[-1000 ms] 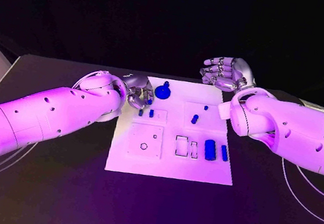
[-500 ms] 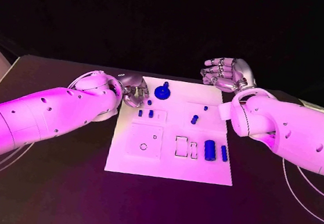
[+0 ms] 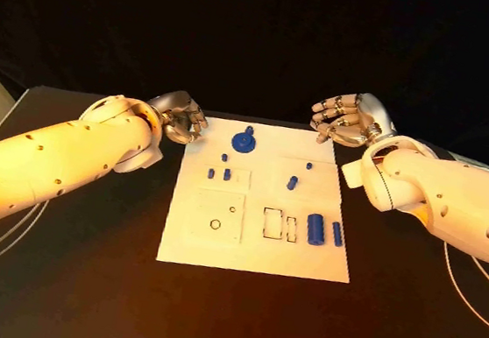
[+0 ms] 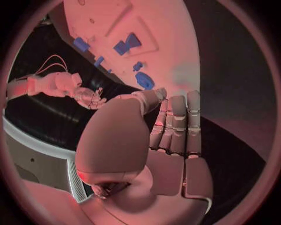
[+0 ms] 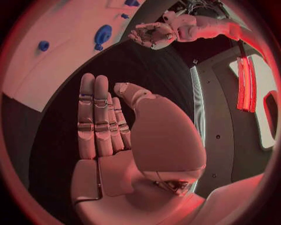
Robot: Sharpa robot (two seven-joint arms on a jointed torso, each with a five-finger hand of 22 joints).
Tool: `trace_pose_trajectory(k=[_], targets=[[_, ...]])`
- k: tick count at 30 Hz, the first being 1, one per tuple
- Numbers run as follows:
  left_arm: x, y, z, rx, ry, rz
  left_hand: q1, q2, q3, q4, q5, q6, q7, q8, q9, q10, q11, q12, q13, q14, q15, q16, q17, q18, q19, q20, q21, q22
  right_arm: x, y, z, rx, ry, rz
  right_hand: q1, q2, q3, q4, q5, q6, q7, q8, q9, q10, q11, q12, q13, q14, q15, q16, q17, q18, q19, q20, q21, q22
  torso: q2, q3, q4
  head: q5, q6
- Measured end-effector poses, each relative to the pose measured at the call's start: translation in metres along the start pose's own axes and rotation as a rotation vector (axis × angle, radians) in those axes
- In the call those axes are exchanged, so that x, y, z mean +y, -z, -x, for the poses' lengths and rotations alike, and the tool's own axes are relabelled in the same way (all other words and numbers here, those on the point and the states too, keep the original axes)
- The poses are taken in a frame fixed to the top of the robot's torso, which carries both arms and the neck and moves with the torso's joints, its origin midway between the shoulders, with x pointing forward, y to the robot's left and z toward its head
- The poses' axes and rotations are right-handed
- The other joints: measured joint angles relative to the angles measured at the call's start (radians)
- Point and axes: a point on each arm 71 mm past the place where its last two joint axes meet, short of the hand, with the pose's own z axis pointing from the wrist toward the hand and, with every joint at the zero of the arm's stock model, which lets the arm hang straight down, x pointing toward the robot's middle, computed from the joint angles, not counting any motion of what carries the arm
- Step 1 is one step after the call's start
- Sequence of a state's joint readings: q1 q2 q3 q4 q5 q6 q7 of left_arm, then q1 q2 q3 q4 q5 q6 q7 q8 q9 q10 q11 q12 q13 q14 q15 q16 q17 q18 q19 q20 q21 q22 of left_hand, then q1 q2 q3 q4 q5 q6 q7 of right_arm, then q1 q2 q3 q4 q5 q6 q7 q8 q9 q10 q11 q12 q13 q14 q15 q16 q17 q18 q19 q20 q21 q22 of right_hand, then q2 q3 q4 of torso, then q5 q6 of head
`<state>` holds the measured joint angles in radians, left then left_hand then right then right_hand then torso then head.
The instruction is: Assemble the parts on the task board
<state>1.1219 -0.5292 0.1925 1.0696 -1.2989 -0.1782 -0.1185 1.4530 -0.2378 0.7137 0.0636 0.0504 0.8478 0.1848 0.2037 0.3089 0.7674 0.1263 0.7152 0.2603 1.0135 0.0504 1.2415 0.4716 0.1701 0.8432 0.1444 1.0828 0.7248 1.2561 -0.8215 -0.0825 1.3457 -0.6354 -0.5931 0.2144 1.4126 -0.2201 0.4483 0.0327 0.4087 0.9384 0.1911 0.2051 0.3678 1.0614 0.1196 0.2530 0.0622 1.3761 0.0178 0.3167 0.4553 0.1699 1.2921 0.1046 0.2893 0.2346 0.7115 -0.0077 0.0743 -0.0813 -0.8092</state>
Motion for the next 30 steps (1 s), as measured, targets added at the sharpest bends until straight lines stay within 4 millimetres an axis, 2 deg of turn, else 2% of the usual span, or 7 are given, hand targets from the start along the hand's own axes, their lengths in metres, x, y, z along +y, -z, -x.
trace_pose_trajectory(k=[4, 6, 11, 15, 20, 22, 30], targets=[[0.008, 0.009, 0.011, -0.006, 0.161, -0.012, -0.014, 0.011, -0.006, 0.022, 0.0, 0.014, 0.007, 0.015, 0.002, 0.039, 0.0, 0.004, -0.023, -0.013, 0.003, -0.061, -0.037, 0.0, -0.024, 0.008, -0.041, -0.023, -0.005, 0.003, 0.006, 0.061, 0.1, 0.024, 0.0, 0.0, 0.005, -0.029, -0.004, 0.046, -0.016, -0.032, -0.023, 0.086, -0.019, -0.067, 0.0, 0.063, -0.022, 0.115, 0.091, 0.0, 0.012, -0.04, 0.153, 0.114, 0.0, -0.0012, -0.0001, -0.009, 0.007], [0.013, 0.016, 0.014, -0.001, 0.265, -0.029, -0.029, 0.015, -0.021, 0.043, 0.0, 0.017, 0.004, 0.021, 0.002, 0.064, -0.004, 0.004, -0.039, -0.031, 0.002, -0.098, -0.057, 0.0, -0.028, 0.011, -0.084, -0.051, -0.007, 0.004, 0.008, 0.098, 0.164, 0.037, 0.0, 0.0, 0.018, -0.042, -0.008, 0.066, -0.024, -0.045, -0.031, 0.124, -0.029, -0.099, 0.002, 0.081, -0.036, 0.191, 0.148, 0.0, 0.002, -0.048, 0.234, 0.177, 0.0, -0.0018, 0.0001, -0.013, 0.009], [0.029, 0.038, 0.01, 0.042, 0.535, -0.068, -0.055, 0.009, -0.084, 0.102, 0.003, 0.03, -0.009, 0.047, 0.005, 0.157, -0.008, -0.141, -0.132, -0.092, 0.011, -0.24, -0.113, 0.0, -0.043, 0.023, -0.267, -0.173, -0.01, 0.01, 0.01, 0.177, 0.343, 0.072, -0.013, -0.012, 0.035, -0.058, -0.008, 0.103, -0.042, -0.047, -0.03, 0.193, -0.049, -0.13, 0.012, 0.091, -0.043, 0.369, 0.276, 0.0, 0.001, -0.049, 0.34, 0.258, -0.001, -0.0021, 0.0001, -0.03, 0.016], [0.034, 0.052, 0.009, 0.063, 0.722, -0.116, -0.052, 0.012, -0.105, 0.118, 0.003, 0.037, -0.01, 0.052, 0.005, 0.206, -0.007, -0.214, -0.167, -0.095, 0.014, -0.319, -0.137, 0.0, -0.02, 0.032, -0.351, -0.233, -0.015, 0.015, 0.007, 0.228, 0.491, 0.086, -0.035, -0.025, 0.061, -0.045, -0.026, 0.096, -0.036, -0.059, -0.03, 0.188, -0.043, -0.168, 0.01, 0.091, -0.043, 0.587, 0.449, 0.0, 0.037, -0.038, 0.43, 0.346, -0.001, -0.0042, 0.0011, -0.04, 0.018], [0.034, 0.067, 0.008, 0.069, 0.875, -0.172, -0.043, 0.021, -0.113, 0.112, 0.003, 0.041, -0.006, 0.054, 0.005, 0.232, -0.007, -0.254, -0.18, -0.08, 0.014, -0.356, -0.144, 0.0, 0.005, 0.027, -0.379, -0.257, -0.019, 0.018, 0.001, 0.266, 0.646, 0.09, -0.053, -0.041, 0.079, -0.032, -0.043, 0.091, -0.031, -0.064, -0.025, 0.151, -0.034, -0.187, 0.004, 0.091, -0.035, 0.724, 0.557, -0.001, 0.072, -0.027, 0.537, 0.462, -0.002, -0.0045, 0.0012, -0.045, 0.022], [0.033, 0.073, 0.009, 0.065, 0.924, -0.195, -0.043, 0.021, -0.115, 0.114, 0.002, 0.041, -0.006, 0.054, 0.004, 0.237, -0.009, -0.259, -0.181, -0.076, 0.017, -0.359, -0.144, 0.0, 0.008, 0.024, -0.383, -0.261, -0.021, 0.019, -0.001, 0.273, 0.702, 0.088, -0.055, -0.043, 0.081, -0.029, -0.043, 0.089, -0.029, -0.069, -0.023, 0.129, -0.03, -0.187, 0.004, 0.09, -0.035, 0.759, 0.583, -0.015, 0.077, -0.024, 0.563, 0.49, -0.001, -0.0045, 0.0004, -0.047, 0.024], [0.026, 0.086, 0.008, 0.057, 1.03, -0.258, -0.037, 0.019, -0.121, 0.114, 0.002, 0.044, -0.003, 0.054, 0.002, 0.239, -0.006, -0.273, -0.185, -0.067, 0.015, -0.369, -0.144, -0.001, 0.017, 0.026, -0.392, -0.268, -0.023, 0.017, -0.012, 0.272, 0.833, 0.088, -0.065, -0.054, 0.079, -0.022, -0.047, 0.082, -0.03, -0.076, -0.02, 0.092, -0.025, -0.187, 0.004, 0.09, -0.028, 0.855, 0.658, -0.015, 0.104, -0.017, 0.644, 0.58, 0.002, -0.0083, -0.0008, -0.052, 0.027]])
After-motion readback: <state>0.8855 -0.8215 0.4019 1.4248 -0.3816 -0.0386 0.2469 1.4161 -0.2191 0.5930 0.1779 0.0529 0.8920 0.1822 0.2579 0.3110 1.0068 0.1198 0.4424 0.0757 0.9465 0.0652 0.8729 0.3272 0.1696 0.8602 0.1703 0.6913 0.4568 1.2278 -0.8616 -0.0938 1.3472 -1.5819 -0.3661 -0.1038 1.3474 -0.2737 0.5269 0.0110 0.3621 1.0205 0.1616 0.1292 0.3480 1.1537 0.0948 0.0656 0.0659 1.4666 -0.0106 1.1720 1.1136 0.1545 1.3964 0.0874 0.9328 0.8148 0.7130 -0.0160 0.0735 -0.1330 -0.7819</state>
